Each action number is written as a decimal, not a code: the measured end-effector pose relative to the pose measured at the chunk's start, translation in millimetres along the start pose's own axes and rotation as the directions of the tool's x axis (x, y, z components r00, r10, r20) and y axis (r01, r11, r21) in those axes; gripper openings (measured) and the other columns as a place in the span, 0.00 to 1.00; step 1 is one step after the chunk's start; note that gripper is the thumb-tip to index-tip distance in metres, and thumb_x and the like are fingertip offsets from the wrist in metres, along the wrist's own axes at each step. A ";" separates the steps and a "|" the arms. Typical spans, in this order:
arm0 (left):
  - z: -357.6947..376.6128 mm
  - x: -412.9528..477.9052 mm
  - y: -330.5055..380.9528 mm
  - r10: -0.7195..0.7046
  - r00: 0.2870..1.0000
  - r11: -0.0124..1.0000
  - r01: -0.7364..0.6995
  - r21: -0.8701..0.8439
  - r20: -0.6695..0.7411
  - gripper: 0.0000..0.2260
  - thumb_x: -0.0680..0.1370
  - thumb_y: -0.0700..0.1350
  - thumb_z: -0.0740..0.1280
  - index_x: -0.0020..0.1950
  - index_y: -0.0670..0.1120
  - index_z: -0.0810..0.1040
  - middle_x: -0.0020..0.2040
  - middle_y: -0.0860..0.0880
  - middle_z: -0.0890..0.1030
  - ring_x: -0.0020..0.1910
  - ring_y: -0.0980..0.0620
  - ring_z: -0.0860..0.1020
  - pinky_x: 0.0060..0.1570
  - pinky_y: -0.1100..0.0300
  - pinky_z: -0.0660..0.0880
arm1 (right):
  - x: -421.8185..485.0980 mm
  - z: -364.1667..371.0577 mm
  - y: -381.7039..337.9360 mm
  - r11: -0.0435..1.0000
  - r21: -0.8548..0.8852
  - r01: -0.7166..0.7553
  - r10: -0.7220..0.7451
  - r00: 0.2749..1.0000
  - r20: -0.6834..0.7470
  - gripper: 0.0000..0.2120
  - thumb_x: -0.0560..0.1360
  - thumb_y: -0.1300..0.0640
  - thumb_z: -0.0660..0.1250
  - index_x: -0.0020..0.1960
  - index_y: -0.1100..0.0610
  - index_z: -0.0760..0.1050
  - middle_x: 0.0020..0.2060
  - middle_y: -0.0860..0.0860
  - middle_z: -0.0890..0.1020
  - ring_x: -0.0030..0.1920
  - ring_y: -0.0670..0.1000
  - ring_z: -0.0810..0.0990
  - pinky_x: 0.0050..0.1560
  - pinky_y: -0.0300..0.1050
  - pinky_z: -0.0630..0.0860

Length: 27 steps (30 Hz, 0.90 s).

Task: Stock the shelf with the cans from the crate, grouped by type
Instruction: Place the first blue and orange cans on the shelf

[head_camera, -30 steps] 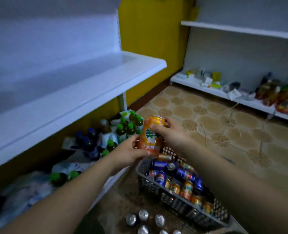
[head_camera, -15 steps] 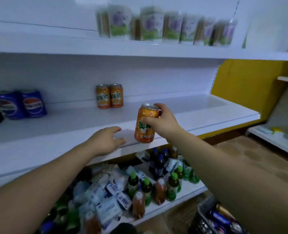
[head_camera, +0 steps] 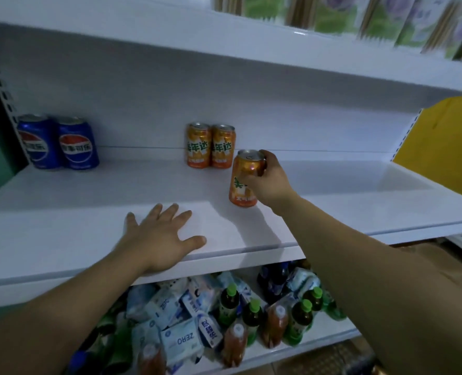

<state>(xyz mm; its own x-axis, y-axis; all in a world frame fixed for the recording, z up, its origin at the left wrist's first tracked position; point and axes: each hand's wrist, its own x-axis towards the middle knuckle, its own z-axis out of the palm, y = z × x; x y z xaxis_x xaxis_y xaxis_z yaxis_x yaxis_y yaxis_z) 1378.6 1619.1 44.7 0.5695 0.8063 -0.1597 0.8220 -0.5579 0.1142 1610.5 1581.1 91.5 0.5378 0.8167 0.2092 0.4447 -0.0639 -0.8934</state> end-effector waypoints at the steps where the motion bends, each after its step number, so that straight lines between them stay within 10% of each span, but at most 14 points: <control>1: 0.7 0.5 -0.5 0.002 1.000 1.000 -0.002 0.000 -0.001 0.36 0.72 0.74 0.45 0.77 0.61 0.43 0.78 0.57 0.41 0.77 0.53 0.40 0.72 0.38 0.39 | 11.2 1.7 4.4 1.000 -0.025 0.012 -0.012 1.000 0.003 0.32 0.74 0.56 0.72 0.73 0.53 0.60 0.58 0.51 0.75 0.59 0.52 0.75 0.58 0.48 0.74; 6: 1.6 0.7 -1.4 -0.002 1.000 1.000 0.002 -0.013 0.001 0.38 0.70 0.75 0.44 0.77 0.62 0.42 0.78 0.58 0.40 0.77 0.54 0.39 0.72 0.38 0.39 | 63.1 2.6 17.0 0.971 -0.228 -0.068 0.060 0.997 -0.045 0.37 0.74 0.49 0.69 0.77 0.47 0.53 0.65 0.57 0.72 0.64 0.59 0.74 0.62 0.53 0.74; 12: 3.2 -0.9 -2.3 0.005 1.000 0.999 -0.006 -0.036 -0.023 0.54 0.50 0.81 0.28 0.76 0.63 0.40 0.77 0.60 0.39 0.76 0.56 0.38 0.73 0.40 0.38 | 91.6 14.7 31.3 0.974 -0.218 -0.059 0.029 0.990 -0.137 0.25 0.71 0.55 0.69 0.66 0.58 0.66 0.58 0.57 0.77 0.57 0.59 0.78 0.56 0.53 0.77; 27: 3.3 -0.9 -0.7 0.016 1.000 1.000 -0.016 -0.022 -0.010 0.54 0.50 0.80 0.27 0.75 0.64 0.38 0.76 0.61 0.37 0.75 0.57 0.35 0.73 0.41 0.37 | 134.2 36.7 45.7 0.954 -0.272 -0.123 0.075 0.981 -0.180 0.20 0.77 0.53 0.63 0.67 0.58 0.66 0.62 0.57 0.76 0.61 0.58 0.75 0.54 0.46 0.70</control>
<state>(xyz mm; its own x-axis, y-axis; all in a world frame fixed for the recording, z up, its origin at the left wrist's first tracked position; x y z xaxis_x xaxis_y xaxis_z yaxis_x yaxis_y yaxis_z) 1377.6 1618.1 41.5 0.5827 0.7990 -0.1484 0.8122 -0.5667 0.1383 1676.7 1708.8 64.2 0.6900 0.6927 0.2098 0.5529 -0.3173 -0.7704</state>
